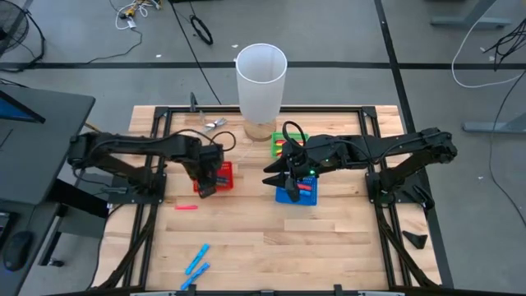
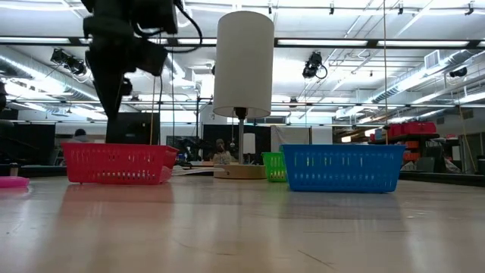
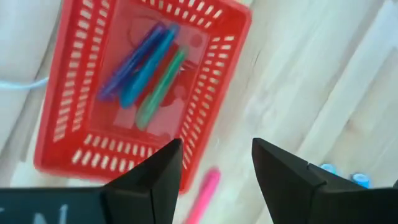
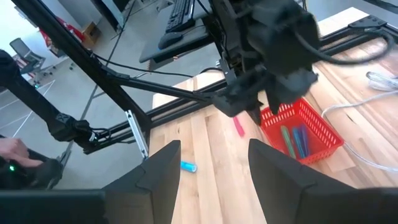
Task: Pick & Place Markers
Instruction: Put the small pink pen into the red bin
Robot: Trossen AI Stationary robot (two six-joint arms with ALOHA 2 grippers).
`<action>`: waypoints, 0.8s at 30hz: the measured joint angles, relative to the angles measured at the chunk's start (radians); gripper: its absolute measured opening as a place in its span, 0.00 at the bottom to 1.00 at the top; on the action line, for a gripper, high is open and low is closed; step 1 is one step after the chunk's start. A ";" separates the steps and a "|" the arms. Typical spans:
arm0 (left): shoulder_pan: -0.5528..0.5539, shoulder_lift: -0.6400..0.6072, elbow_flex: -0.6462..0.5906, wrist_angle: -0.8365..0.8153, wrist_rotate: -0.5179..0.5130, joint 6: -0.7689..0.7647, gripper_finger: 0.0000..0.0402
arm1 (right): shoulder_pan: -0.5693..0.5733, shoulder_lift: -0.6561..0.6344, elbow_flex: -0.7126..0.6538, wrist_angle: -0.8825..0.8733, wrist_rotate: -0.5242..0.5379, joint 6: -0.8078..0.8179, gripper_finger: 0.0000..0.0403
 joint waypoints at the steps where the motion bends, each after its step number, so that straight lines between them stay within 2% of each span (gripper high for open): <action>1: -0.009 -0.015 0.000 -0.011 -0.008 -0.035 0.50 | 0.000 0.000 0.000 -0.002 0.000 0.000 0.47; 9: -0.092 -0.099 0.000 -0.116 -0.034 -0.381 0.50 | 0.000 0.000 0.000 -0.001 0.000 -0.018 0.47; 15: -0.156 -0.109 0.000 -0.163 -0.056 -0.703 0.50 | 0.000 0.000 0.000 0.001 0.000 -0.102 0.47; 24: -0.249 -0.106 -0.001 -0.186 -0.154 -1.159 0.50 | 0.000 0.000 0.000 -0.008 0.000 -0.221 0.47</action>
